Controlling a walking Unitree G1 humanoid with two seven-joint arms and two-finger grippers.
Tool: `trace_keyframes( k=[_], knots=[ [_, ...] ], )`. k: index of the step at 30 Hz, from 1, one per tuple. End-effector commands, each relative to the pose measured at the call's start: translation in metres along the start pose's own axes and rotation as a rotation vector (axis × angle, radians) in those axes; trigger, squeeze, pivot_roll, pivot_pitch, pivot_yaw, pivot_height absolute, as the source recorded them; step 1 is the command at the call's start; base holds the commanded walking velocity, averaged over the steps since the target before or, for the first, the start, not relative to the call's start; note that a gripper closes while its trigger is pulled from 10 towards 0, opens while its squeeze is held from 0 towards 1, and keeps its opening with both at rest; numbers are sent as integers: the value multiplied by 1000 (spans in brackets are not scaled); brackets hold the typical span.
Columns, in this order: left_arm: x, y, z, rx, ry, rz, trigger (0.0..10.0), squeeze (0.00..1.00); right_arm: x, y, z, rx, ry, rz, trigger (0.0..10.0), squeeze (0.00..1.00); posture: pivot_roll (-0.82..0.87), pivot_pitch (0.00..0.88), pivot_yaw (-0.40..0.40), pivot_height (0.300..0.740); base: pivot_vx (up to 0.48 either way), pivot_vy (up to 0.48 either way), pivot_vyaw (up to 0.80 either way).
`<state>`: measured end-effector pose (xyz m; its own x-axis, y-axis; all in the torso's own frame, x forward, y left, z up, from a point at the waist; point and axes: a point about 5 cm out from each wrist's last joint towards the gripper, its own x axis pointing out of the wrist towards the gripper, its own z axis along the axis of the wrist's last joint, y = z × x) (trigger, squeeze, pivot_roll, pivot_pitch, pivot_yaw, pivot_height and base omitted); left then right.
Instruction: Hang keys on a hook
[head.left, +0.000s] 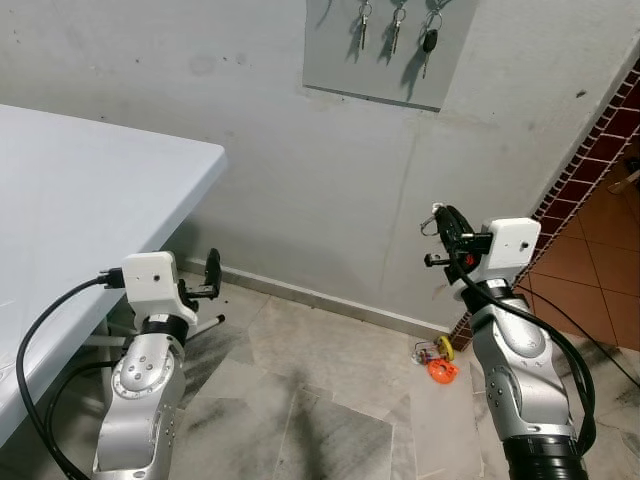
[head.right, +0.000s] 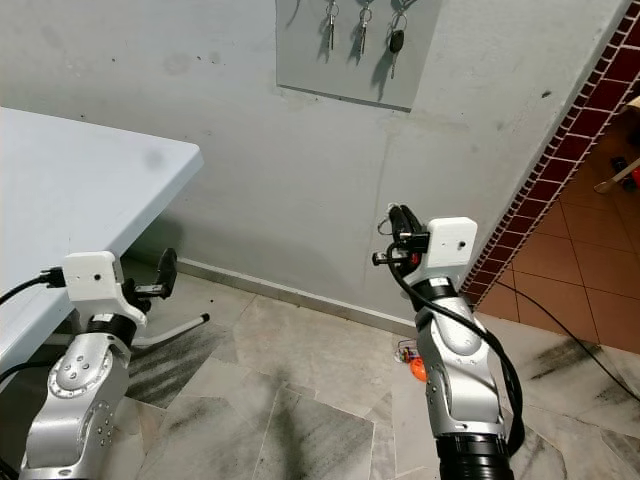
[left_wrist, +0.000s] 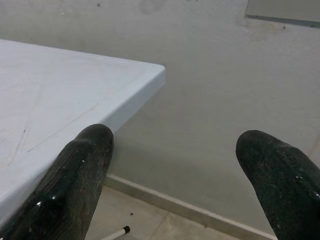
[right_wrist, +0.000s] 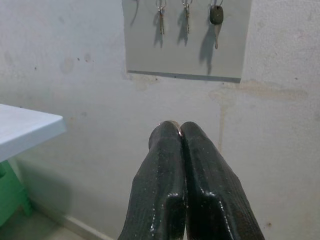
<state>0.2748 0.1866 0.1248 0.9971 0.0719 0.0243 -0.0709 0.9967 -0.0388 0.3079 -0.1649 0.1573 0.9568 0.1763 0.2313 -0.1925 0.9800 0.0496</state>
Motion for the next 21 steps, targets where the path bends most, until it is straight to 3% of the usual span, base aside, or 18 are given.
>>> trace_keyframes(
  k=[1,7,21],
  knots=[
    [0,2,4,7,-17,9,10000,0,1,-2,1,5,-10,-6,10000,0,-22,48,-30,740,0,0,0],
    [1,5,7,11,-28,18,10000,0,2,-1,1,10,-14,1,10000,0,-18,44,-32,740,0,0,0],
    [0,7,6,10,-30,28,10000,0,3,1,0,13,-11,22,10000,0,-12,34,-38,740,305,0,0]
  ],
)
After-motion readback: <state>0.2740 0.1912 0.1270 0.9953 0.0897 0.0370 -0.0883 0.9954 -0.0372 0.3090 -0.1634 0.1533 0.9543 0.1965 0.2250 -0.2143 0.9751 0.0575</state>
